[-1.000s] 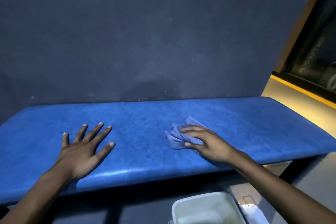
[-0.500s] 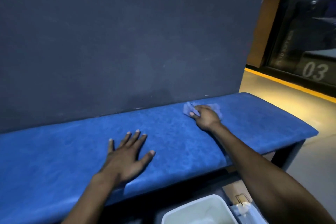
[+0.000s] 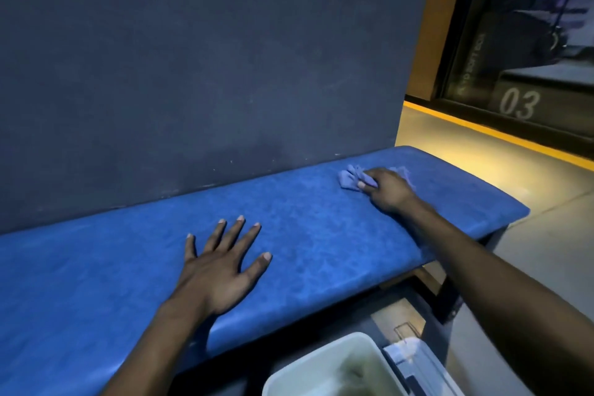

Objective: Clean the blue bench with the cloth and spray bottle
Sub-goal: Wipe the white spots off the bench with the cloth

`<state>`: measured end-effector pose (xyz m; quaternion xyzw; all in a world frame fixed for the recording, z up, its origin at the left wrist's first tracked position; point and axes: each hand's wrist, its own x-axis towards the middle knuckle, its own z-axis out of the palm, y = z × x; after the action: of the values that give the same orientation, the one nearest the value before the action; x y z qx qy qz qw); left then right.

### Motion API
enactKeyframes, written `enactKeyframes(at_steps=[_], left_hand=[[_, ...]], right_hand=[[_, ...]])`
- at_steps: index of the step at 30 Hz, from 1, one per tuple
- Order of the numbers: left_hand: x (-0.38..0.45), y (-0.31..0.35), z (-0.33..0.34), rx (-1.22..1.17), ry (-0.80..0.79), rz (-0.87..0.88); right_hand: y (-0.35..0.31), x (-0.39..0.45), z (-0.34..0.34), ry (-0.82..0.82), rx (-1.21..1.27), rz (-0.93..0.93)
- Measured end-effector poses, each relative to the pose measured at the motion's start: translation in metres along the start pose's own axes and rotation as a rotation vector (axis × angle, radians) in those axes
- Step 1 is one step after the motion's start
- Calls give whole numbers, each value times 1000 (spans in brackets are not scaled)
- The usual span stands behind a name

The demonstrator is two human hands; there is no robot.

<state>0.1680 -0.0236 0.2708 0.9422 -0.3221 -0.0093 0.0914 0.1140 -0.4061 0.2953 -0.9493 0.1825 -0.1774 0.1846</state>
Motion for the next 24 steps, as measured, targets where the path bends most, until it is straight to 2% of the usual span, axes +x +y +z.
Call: enactKeyframes(at_steps=[2, 6, 9, 11, 13, 16, 18, 21, 24], left_hand=[[0, -1, 1, -5, 3, 0], [1, -5, 4, -7, 21, 7], [0, -7, 2, 0, 14, 4], [-1, -6, 2, -11, 11, 2], [-1, -6, 1, -13, 6, -3], [-1, -3, -1, -12, 1, -13], [-2, -2, -3, -17, -11, -18], [-5, 0, -8, -50, -38, -2], [-19, -8, -26, -127, -79, 52]], right_hand=[[-32, 26, 23, -4, 45, -21], [-98, 5, 58, -121, 126, -305], [-88, -56, 34, -214, 171, -479], [-55, -85, 9, -257, 154, -528], [-13, -82, -10, -195, 85, -479], [23, -44, -16, 15, -49, -135], [9, -28, -6, 85, -86, 10], [-37, -36, 12, 95, -11, -98], [-71, -64, 19, -77, 169, -175]])
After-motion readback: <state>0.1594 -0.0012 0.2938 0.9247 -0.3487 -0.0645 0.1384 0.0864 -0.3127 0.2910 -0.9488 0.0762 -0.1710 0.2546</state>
